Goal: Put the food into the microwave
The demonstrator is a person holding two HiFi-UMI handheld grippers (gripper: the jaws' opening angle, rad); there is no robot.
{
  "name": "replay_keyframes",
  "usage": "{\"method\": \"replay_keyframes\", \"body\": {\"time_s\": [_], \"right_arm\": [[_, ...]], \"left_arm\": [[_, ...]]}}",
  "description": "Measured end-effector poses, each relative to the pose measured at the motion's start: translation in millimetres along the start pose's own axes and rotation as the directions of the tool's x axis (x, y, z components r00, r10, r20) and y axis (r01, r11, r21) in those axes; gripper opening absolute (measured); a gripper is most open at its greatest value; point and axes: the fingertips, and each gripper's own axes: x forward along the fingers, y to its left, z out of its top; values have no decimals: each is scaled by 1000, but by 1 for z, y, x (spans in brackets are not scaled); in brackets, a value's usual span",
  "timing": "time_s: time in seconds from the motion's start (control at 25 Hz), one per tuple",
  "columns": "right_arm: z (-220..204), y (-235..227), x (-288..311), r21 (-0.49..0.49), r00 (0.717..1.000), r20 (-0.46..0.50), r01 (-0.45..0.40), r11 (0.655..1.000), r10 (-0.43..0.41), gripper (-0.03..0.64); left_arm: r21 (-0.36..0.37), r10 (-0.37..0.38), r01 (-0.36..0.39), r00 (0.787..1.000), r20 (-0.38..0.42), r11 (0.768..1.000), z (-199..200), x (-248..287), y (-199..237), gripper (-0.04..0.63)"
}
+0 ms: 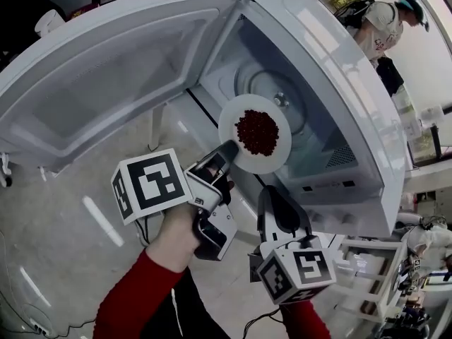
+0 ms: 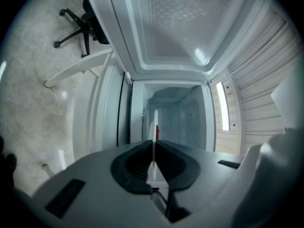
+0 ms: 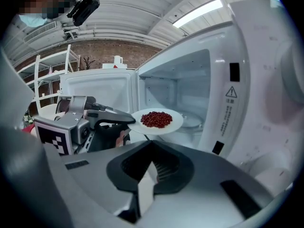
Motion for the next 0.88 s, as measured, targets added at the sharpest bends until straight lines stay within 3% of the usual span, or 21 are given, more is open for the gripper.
{"method": "replay_keyframes", "body": {"time_s": [0.32, 0.88], "right_arm": [[22, -6, 9, -74, 1000, 5, 25, 997, -25, 14], [45, -15, 17, -62, 998, 64, 23, 998, -19, 14]], "left_arm": [[23, 19, -19, 1000, 11, 1000, 12, 35, -12, 25], [58, 101, -102, 995, 13, 993, 31, 97, -13, 25]]}}
